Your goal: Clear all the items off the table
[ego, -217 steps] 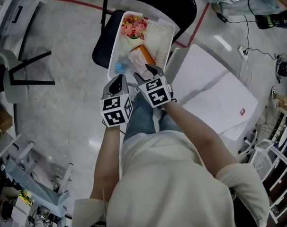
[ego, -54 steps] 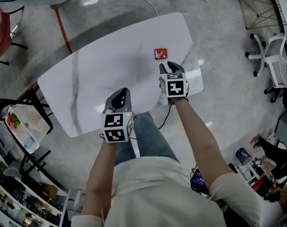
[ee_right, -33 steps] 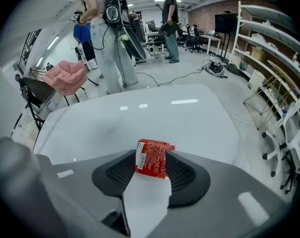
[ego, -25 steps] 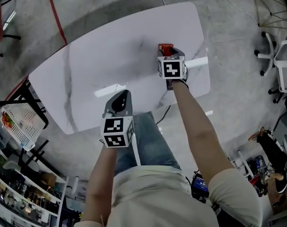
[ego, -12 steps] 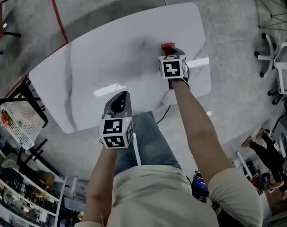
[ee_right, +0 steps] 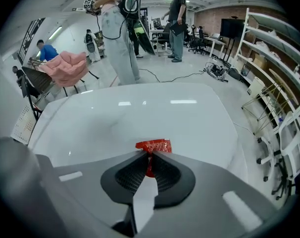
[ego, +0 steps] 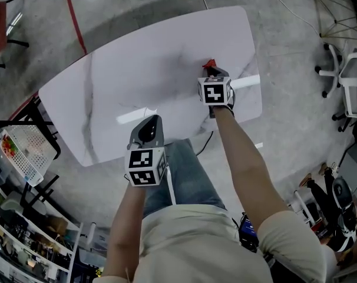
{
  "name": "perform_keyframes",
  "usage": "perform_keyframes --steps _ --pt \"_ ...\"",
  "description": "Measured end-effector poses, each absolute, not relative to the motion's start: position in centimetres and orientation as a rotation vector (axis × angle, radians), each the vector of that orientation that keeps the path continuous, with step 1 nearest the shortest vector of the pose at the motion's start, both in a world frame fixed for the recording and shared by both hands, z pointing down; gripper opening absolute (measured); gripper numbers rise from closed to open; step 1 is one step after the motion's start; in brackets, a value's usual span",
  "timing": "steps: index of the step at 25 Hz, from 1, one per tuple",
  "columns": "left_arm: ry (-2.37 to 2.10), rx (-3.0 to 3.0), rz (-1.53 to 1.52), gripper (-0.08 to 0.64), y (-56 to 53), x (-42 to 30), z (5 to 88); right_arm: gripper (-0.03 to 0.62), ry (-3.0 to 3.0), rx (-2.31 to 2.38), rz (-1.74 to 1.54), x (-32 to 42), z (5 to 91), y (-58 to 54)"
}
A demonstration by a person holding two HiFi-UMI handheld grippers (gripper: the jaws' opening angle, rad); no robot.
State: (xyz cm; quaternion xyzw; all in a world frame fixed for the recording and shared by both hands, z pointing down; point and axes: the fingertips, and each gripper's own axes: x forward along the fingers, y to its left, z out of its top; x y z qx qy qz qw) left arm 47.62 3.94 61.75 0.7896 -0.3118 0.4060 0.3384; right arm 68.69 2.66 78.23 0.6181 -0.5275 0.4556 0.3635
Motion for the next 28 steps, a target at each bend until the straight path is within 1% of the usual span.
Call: perform_keyframes --steps 16,28 --pt "-0.818 2.132 0.995 0.009 4.0 46.0 58.6 0.028 -1.366 1.672 1.116 67.8 72.3 3.0" --pt "-0.873 2.173 0.966 0.009 6.1 40.1 54.7 0.028 -1.384 1.713 1.064 62.9 66.2 5.8"
